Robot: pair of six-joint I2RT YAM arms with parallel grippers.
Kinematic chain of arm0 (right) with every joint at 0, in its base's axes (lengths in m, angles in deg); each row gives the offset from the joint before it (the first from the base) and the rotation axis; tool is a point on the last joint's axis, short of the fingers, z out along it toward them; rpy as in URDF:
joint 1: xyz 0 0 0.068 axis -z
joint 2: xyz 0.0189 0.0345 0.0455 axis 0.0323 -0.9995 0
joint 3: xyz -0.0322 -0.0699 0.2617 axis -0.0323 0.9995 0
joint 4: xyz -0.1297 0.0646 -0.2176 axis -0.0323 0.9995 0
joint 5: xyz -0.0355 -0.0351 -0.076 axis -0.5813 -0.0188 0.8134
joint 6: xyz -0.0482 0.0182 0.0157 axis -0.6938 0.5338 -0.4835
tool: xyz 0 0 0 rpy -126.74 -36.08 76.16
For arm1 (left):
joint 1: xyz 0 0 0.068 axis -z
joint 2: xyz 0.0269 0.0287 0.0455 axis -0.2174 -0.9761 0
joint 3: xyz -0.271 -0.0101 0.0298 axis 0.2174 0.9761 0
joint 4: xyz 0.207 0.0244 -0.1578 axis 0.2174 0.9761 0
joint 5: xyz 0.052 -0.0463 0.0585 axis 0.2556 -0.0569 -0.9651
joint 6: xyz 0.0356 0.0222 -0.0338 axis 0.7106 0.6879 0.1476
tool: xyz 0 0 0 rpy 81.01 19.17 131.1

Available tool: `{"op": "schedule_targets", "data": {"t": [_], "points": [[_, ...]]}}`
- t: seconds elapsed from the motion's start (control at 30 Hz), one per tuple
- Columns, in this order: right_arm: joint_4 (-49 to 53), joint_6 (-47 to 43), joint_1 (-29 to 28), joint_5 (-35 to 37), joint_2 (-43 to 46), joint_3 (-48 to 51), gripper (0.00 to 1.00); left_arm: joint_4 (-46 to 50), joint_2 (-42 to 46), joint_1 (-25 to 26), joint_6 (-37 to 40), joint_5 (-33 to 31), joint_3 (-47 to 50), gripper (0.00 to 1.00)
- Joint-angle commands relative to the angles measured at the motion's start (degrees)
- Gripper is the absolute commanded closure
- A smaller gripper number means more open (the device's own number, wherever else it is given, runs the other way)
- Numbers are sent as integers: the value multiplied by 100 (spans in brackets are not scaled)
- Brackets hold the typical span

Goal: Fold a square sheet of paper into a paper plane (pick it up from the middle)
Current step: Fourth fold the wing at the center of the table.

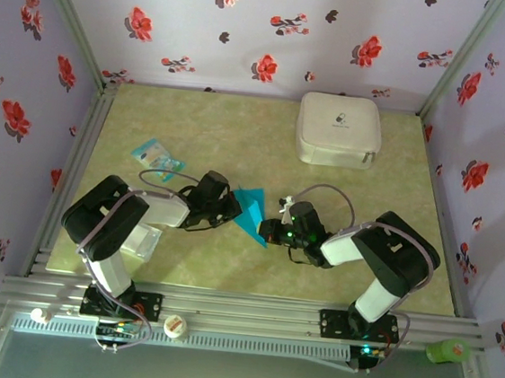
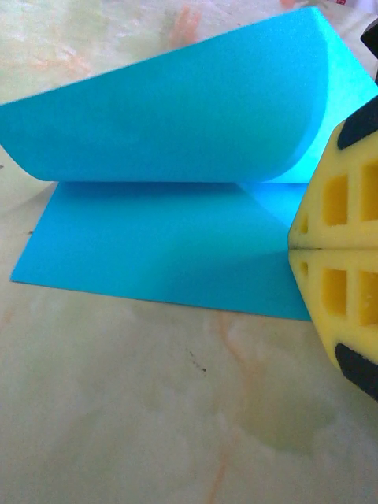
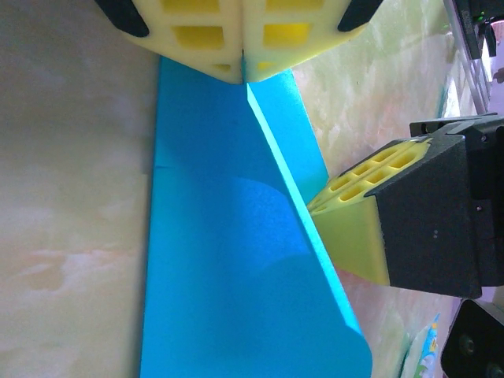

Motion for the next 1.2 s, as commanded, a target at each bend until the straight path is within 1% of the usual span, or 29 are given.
{"op": "schedule_targets", "data": {"t": [0.0,0.27,0.5,1.17], "points": [[37,99,37,57,-32,30,100,228,126,102,-104,-223,130,100],[10,137,32,-108,113,-13,100,293,219,104,-117,-322,194,100],[474,-14,32,-138,249,-129,100,312,254,114,-113,-357,198,100],[64,437,32,50,-19,38,100,320,369,148,-184,-428,256,100]]}}
